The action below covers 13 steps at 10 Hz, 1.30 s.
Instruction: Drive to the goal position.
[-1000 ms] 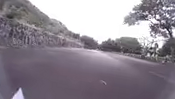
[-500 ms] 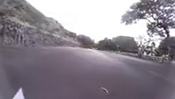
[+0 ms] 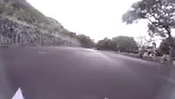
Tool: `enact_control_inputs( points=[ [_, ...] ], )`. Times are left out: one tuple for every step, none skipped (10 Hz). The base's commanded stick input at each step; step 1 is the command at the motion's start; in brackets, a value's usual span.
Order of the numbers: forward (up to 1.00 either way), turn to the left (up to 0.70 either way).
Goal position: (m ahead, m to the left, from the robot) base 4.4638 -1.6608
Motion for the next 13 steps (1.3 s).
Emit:
enact_control_inputs(
  points=[
    [0.70, 0.00],
    [0.70, -0.09],
    [0.70, -0.22],
    [0.70, -0.35],
    [0.70, -0.22],
    [0.70, -0.09],
    [0.70, 0.00],
    [0.70, 0.00],
    [0.70, 0.00],
    [0.70, 0.00],
    [0.70, 0.00],
    [0.70, 0.00],
    [0.70, 0.00]
  ],
)
